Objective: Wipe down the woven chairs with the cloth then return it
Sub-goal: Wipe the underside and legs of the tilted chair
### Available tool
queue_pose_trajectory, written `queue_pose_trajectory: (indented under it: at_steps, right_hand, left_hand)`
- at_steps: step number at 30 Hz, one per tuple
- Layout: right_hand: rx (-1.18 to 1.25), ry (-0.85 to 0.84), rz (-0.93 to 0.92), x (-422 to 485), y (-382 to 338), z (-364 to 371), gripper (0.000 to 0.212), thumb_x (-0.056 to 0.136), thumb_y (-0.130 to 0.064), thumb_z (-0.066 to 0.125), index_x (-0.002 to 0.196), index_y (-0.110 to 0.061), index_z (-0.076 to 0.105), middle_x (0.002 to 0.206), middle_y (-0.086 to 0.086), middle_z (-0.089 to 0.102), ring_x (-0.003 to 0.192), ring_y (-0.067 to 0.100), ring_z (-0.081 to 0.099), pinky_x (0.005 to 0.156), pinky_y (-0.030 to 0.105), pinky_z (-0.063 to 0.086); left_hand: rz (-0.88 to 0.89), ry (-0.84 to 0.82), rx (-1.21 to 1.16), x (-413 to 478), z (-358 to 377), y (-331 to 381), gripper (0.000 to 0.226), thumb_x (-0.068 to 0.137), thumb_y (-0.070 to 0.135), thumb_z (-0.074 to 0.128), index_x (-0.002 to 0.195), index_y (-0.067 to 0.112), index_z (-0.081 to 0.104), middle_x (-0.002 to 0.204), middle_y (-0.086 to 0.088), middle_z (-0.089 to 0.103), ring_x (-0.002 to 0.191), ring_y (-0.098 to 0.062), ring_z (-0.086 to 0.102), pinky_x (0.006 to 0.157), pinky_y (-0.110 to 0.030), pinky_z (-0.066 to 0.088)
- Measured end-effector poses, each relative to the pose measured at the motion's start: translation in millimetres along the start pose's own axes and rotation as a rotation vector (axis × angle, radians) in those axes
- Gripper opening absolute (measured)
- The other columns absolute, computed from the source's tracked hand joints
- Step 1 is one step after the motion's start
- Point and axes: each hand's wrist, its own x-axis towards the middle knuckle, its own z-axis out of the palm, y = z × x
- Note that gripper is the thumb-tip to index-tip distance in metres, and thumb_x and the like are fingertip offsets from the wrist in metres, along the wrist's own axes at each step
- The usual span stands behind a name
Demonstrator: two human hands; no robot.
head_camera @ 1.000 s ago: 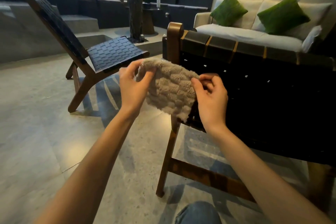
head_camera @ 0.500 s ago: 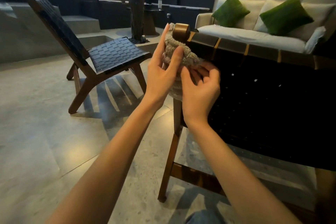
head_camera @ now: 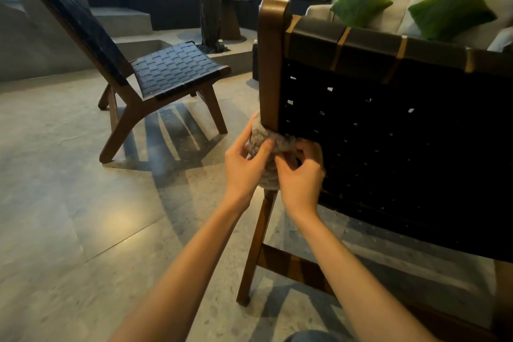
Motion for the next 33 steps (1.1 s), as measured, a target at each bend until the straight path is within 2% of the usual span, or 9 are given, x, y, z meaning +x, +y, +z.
queue_pose_trajectory:
  at_steps: [4,8,10,14,18,21,25,28,33]
  right_hand:
    - [0.018,-0.147,0.192,-6,36,4,0.034,0.089,-0.010,0.064,0.122,-0.012,0.055,0.107,-0.010,0.049,0.105,0.004,0.050,0.077,0.000,0.040]
    - [-0.139,-0.323,0.392,-2,69,8,0.032,0.092,-0.015,0.059,0.124,-0.012,0.053,0.123,0.003,0.054,0.118,0.021,0.053,0.095,0.032,0.047]
    - [-0.257,-0.377,0.447,0,81,12,0.030,0.094,-0.015,0.056,0.123,-0.009,0.054,0.127,0.012,0.055,0.120,0.027,0.052,0.099,0.039,0.045]
    - [-0.342,-0.462,0.479,1,98,16,0.029,0.096,-0.014,0.053,0.124,-0.005,0.054,0.129,0.013,0.056,0.121,0.027,0.053,0.099,0.038,0.045]
    - [-0.408,-0.524,0.479,6,105,13,0.033,0.097,-0.020,0.052,0.128,-0.008,0.051,0.132,0.012,0.054,0.123,0.027,0.051,0.095,0.034,0.044]
    - [-0.377,-0.591,0.464,-1,107,3,0.036,0.096,-0.028,0.055,0.128,-0.014,0.052,0.132,0.008,0.053,0.121,0.025,0.051,0.090,0.031,0.044]
    - [-0.301,-0.601,0.436,-22,105,-11,0.014,0.091,-0.036,0.060,0.104,-0.031,0.057,0.089,-0.011,0.064,0.091,0.011,0.064,0.059,0.009,0.040]
    - [-0.316,-0.586,0.370,-28,99,-24,0.014,0.089,-0.036,0.064,0.094,-0.035,0.051,0.073,-0.019,0.056,0.071,-0.001,0.057,0.052,0.011,0.037]
    - [-0.351,-0.647,0.305,-26,95,-46,0.015,0.084,-0.039,0.068,0.079,-0.038,0.054,0.077,-0.018,0.059,0.074,-0.001,0.060,0.061,0.016,0.047]
  left_hand:
    - [-0.137,-0.007,0.071,-14,-5,-43,0.050,0.090,0.004,0.060,0.136,0.020,0.047,0.118,0.014,0.061,0.109,0.002,0.059,0.082,-0.014,0.050]
    - [-0.267,-0.005,0.147,-20,-5,-78,0.044,0.090,0.008,0.061,0.131,0.021,0.054,0.107,0.019,0.062,0.100,0.006,0.061,0.073,-0.010,0.049]
    - [-0.328,-0.008,0.165,-22,-4,-94,0.043,0.090,0.006,0.060,0.127,0.028,0.054,0.102,0.021,0.062,0.094,0.008,0.061,0.071,-0.010,0.049]
    - [-0.427,-0.036,0.207,-25,-5,-116,0.043,0.092,0.007,0.057,0.130,0.028,0.051,0.099,0.018,0.061,0.082,0.015,0.060,0.064,-0.006,0.047]
    - [-0.503,-0.030,0.241,-24,-6,-119,0.035,0.093,0.009,0.056,0.127,0.018,0.058,0.103,0.005,0.063,0.081,0.009,0.057,0.063,-0.007,0.048]
    - [-0.506,0.023,0.247,-29,-9,-109,0.021,0.093,0.013,0.058,0.110,0.024,0.064,0.102,0.001,0.067,0.089,-0.003,0.062,0.072,-0.016,0.053]
    - [-0.465,0.016,0.267,-40,-16,-95,0.023,0.092,0.016,0.060,0.093,0.039,0.061,0.092,0.013,0.068,0.088,0.000,0.064,0.071,-0.017,0.053]
    - [-0.458,-0.016,0.271,-51,-16,-89,0.021,0.091,0.022,0.062,0.107,0.035,0.060,0.094,0.020,0.062,0.090,0.005,0.059,0.065,-0.011,0.048]
    - [-0.458,-0.014,0.329,-61,-15,-85,0.050,0.088,0.028,0.065,0.133,0.029,0.045,0.109,0.014,0.052,0.089,0.006,0.052,0.060,-0.010,0.048]
